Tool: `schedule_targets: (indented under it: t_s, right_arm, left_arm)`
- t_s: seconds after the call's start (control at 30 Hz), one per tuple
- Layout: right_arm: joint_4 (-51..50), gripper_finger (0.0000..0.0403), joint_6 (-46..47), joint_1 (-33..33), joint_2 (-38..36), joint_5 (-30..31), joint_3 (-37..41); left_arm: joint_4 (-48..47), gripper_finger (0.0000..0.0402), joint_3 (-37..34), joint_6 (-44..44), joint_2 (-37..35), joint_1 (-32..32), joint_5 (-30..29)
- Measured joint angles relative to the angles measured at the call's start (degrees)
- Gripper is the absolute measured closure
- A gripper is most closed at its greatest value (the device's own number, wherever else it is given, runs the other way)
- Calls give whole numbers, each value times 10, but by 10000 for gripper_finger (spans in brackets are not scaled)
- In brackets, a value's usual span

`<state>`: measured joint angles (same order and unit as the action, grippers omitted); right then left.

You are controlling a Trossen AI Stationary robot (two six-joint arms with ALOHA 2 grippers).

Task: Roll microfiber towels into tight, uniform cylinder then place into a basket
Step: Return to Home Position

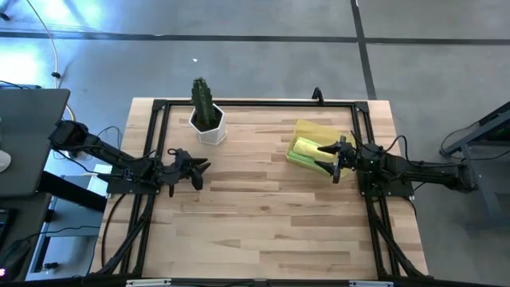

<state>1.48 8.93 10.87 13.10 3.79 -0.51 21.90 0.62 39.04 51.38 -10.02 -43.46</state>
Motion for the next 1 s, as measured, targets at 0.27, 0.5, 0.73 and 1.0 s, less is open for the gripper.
schedule_targets:
  t_s: [0.27,0.5,0.73,1.0]
  right_arm:
    - [0,128,0,0,0,0,0]
    - [0,128,0,0,0,0,0]
    - [0,128,0,0,0,0,0]
    - [0,128,0,0,0,0,0]
  left_arm:
    - [-52,304,0,-21,0,0,-22]
    - [-54,312,0,-94,0,0,-31]
    - [-55,320,0,-98,0,0,-7]
    - [-55,319,0,-93,0,0,47]
